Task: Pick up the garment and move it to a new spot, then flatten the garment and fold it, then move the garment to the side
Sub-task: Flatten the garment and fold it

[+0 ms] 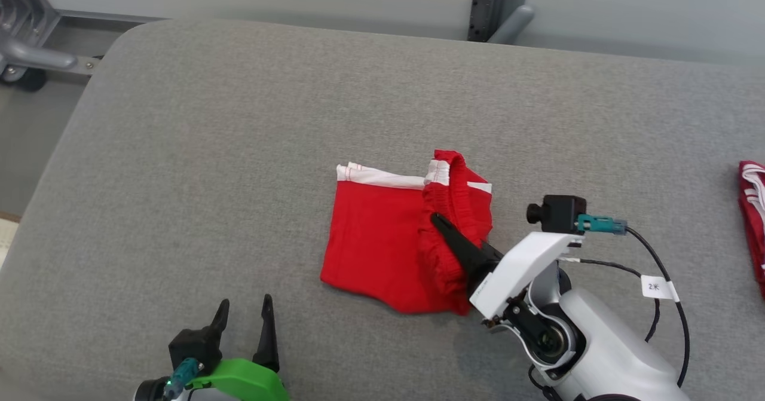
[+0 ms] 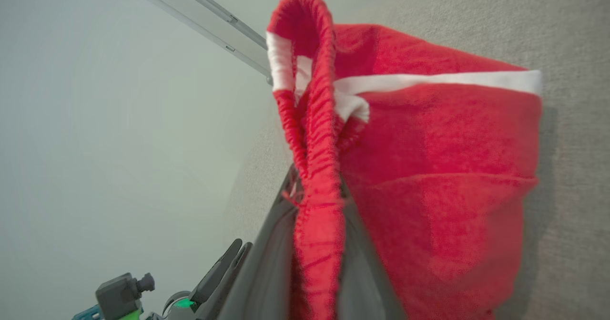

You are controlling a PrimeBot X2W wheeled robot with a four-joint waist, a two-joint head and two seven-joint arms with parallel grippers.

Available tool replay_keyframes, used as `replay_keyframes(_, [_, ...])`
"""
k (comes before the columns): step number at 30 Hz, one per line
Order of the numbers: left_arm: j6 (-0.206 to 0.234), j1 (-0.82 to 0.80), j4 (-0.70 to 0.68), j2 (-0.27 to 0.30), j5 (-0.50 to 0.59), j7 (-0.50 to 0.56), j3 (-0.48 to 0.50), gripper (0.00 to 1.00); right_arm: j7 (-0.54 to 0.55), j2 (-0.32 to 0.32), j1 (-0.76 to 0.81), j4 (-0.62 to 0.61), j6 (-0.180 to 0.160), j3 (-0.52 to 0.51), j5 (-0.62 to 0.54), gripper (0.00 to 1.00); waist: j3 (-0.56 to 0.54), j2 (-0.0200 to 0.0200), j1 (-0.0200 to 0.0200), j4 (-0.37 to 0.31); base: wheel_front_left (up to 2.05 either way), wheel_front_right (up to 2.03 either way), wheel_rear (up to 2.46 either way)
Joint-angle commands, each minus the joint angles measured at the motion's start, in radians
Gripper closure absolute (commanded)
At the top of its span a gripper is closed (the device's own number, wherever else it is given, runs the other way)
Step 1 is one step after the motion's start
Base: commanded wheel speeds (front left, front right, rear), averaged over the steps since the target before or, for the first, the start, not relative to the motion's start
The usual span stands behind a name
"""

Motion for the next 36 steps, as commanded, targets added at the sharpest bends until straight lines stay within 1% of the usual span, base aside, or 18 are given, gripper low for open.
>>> replay_keyframes(1, [0.003,-0.015,0.001,0.003,-0.005,-0.002,-0.008,0.00,-0.006,0.011,-0.019,0.019,0.000,0.007,-0.010,1.00,0.018,0.0000,0.0000,0.057,0.00,0.00,0.00])
replay_keyframes(2, [-0.002,-0.027,-0.002,0.004,-0.001,-0.002,-0.030,0.00,-0.020,0.026,-0.049,0.061,0.000,0.022,-0.034,1.00,0.031,0.0000,0.0000,0.097,0.00,0.00,0.00])
replay_keyframes(5, [-0.005,-0.048,-0.008,0.003,-0.001,-0.002,-0.069,0.00,-0.049,0.038,-0.096,0.150,0.000,0.030,-0.068,1.00,0.052,0.0000,0.0000,0.161,0.00,0.00,0.00])
replay_keyframes(10, [0.007,-0.071,-0.032,0.003,-0.026,-0.002,-0.115,0.00,-0.110,0.063,-0.161,0.290,0.000,0.040,-0.098,1.00,0.078,0.0000,0.0000,0.244,0.00,0.00,0.00])
replay_keyframes(11, [0.010,-0.071,-0.037,0.003,-0.028,-0.002,-0.123,0.00,-0.123,0.066,-0.173,0.313,0.000,0.045,-0.103,0.69,0.081,0.0000,0.0000,0.255,0.00,0.00,0.00])
replay_keyframes(12, [0.012,-0.072,-0.042,0.003,-0.032,-0.002,-0.130,0.00,-0.133,0.070,-0.180,0.339,0.000,0.045,-0.097,0.45,0.083,0.0000,0.0000,0.263,0.00,0.00,0.00])
replay_keyframes(13, [0.016,-0.070,-0.047,0.003,-0.033,-0.002,-0.132,0.00,-0.147,0.072,-0.189,0.361,0.000,0.045,-0.094,0.08,0.084,0.0000,0.0000,0.268,0.00,0.00,0.00])
replay_keyframes(14, [0.018,-0.068,-0.049,0.003,-0.034,-0.002,-0.132,0.00,-0.160,0.077,-0.200,0.379,0.000,0.050,-0.096,0.00,0.084,0.0000,0.0000,0.270,0.00,0.00,0.00])
replay_keyframes(16, [0.023,-0.064,-0.052,0.003,-0.032,-0.002,-0.129,0.00,-0.192,0.086,-0.215,0.400,0.000,0.063,-0.098,0.00,0.082,0.0000,0.0000,0.268,0.00,0.00,0.00])
replay_keyframes(18, [0.029,-0.060,-0.057,0.003,-0.024,-0.002,-0.115,0.00,-0.229,0.087,-0.216,0.416,0.000,0.077,-0.101,0.00,0.075,0.0000,0.0000,0.250,0.00,0.00,0.00])
replay_keyframes(22, [0.030,-0.058,-0.058,0.004,-0.001,-0.002,-0.071,0.00,-0.282,0.081,-0.186,0.418,0.000,0.063,-0.063,0.00,0.050,0.0000,0.0000,0.191,0.00,0.00,0.00])
replay_keyframes(26, [0.021,-0.052,-0.058,0.004,0.039,-0.002,-0.013,0.00,-0.315,0.042,-0.140,0.411,0.000,0.032,-0.048,0.00,0.018,0.0000,0.0000,0.111,0.00,0.00,0.00])
replay_keyframes(28, [0.020,-0.039,-0.065,0.003,0.051,-0.002,0.019,0.00,-0.324,0.011,-0.112,0.417,0.000,0.017,-0.086,0.00,0.001,0.0000,0.0000,0.069,0.00,0.00,0.00])
replay_keyframes(29, [0.019,-0.032,-0.071,0.003,0.057,-0.002,0.033,0.00,-0.325,0.008,-0.090,0.421,0.000,-0.009,-0.082,0.00,-0.005,0.0000,0.0000,0.050,0.00,0.00,0.00])
replay_keyframes(31, [0.018,-0.021,-0.081,0.004,0.063,-0.002,0.062,0.00,-0.326,-0.003,-0.059,0.405,0.000,-0.067,-0.116,0.00,-0.018,0.0000,0.0000,0.012,0.00,0.00,0.00])
replay_keyframes(36, [0.011,0.010,-0.087,0.004,0.079,-0.002,0.111,0.00,-0.325,0.012,0.047,0.374,0.000,-0.214,-0.206,0.00,-0.047,0.0000,0.0000,-0.065,0.00,0.00,0.00])
